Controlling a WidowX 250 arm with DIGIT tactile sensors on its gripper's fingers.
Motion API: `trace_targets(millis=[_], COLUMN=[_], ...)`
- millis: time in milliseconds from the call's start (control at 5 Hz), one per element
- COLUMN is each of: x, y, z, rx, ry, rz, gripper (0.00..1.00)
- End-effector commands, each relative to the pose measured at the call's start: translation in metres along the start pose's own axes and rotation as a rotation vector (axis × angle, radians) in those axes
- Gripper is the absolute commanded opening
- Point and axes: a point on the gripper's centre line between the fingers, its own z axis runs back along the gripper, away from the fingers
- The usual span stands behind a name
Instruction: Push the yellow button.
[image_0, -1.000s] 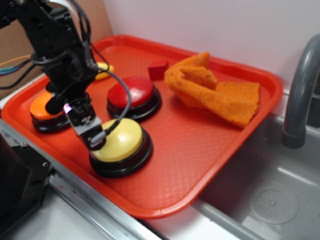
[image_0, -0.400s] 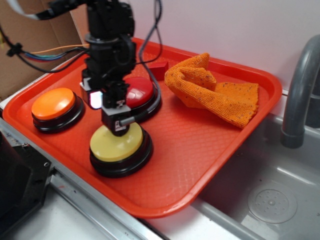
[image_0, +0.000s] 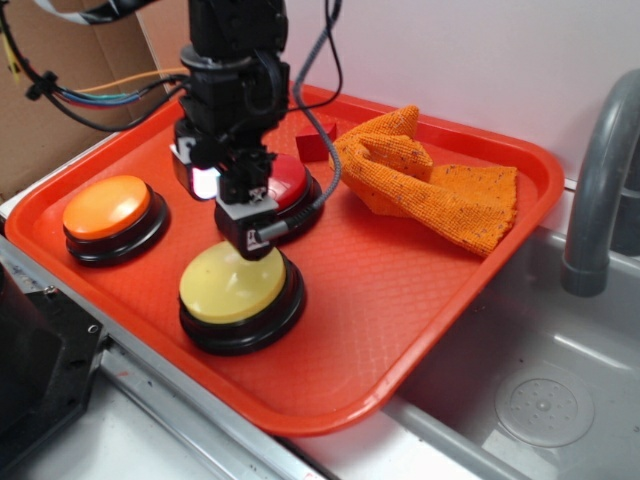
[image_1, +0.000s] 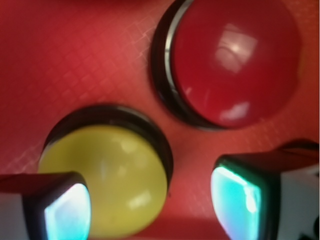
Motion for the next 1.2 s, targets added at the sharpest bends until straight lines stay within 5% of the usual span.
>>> trace_targets(millis=[0,1000], x=[-0.003,-0.023], y=[-0.004,0.001], z=[0.040,0.071], rx=[0.002,-0.058], ry=[-0.091,-0.124], rz=[0.027,0.031], gripper=[1.00,1.00])
